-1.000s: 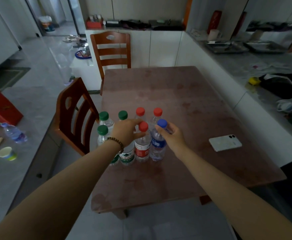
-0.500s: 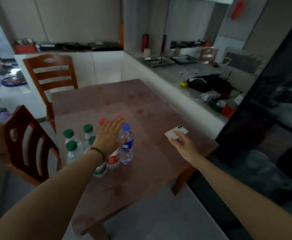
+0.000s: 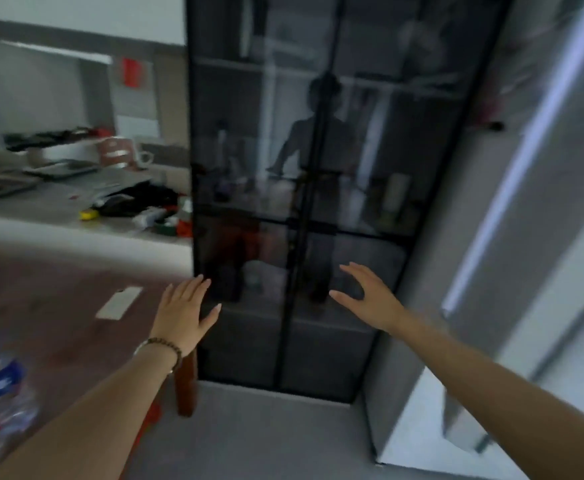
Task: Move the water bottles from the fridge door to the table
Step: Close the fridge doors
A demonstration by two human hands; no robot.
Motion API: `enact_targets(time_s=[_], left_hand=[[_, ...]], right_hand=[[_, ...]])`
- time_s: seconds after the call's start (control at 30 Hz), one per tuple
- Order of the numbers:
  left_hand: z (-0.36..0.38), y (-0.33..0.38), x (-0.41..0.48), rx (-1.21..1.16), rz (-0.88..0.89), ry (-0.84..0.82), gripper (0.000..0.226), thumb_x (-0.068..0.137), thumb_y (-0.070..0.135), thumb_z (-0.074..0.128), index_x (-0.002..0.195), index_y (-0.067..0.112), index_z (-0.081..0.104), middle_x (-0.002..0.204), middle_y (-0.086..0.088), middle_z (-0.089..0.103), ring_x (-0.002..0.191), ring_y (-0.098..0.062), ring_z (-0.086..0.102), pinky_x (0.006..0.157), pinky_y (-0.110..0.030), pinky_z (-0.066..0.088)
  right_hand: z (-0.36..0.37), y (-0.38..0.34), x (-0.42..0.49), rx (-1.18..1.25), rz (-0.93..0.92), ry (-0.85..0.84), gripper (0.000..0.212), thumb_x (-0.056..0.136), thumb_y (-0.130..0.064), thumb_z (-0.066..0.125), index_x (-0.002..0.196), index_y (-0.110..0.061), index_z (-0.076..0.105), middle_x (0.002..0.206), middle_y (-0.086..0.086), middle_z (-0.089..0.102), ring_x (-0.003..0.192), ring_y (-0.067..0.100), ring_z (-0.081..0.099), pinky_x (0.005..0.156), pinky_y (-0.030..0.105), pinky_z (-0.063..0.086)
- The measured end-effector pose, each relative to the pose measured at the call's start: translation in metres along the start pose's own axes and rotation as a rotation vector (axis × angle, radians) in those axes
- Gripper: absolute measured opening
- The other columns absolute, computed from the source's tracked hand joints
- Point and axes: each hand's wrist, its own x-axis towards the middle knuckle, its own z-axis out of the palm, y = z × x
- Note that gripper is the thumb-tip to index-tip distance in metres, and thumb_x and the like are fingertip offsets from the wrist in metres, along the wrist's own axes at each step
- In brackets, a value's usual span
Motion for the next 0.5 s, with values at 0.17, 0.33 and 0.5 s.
enact_targets(time_s=[0.17, 0.33, 0.5], left_hand=[[-0.028, 0.140, 0.025, -0.219, 0.179, 0.067, 0.060, 0.094, 0.052, 0.026, 0.145, 0.020, 0.026, 0.154, 0.000, 0.024, 0.142, -0.018, 0.020, 0.118, -0.038, 0.009], [-0.061, 0.258, 0.020, -0.359, 0.345, 0.178, 0.058, 0.095, 0.050, 0.028, 0.144, 0.019, 0.030, 0.152, -0.001, 0.030, 0.141, -0.017, 0.025, 0.118, -0.038, 0.013], [-0.095, 0.360, 0.003, -0.662, 0.443, 0.197, 0.057, 0.094, 0.050, 0.031, 0.142, 0.020, 0.033, 0.149, 0.000, 0.035, 0.138, -0.015, 0.030, 0.115, -0.035, 0.022]], right_hand=[[-0.105, 0.010, -0.072, -0.082, -0.008, 0.171, 0.066, 0.082, -0.054, 0.059, 0.139, -0.032, 0.037, 0.152, -0.006, 0.029, 0.138, 0.014, 0.028, 0.107, 0.024, 0.020], [-0.181, 0.018, -0.137, -0.137, -0.069, 0.295, 0.060, 0.083, -0.051, 0.059, 0.137, -0.032, 0.040, 0.150, -0.004, 0.033, 0.137, 0.014, 0.031, 0.106, 0.024, 0.022], [-0.242, 0.059, -0.200, -0.157, -0.066, 0.347, 0.058, 0.084, -0.045, 0.062, 0.137, -0.031, 0.041, 0.152, -0.005, 0.029, 0.140, 0.015, 0.027, 0.115, 0.041, 0.022]])
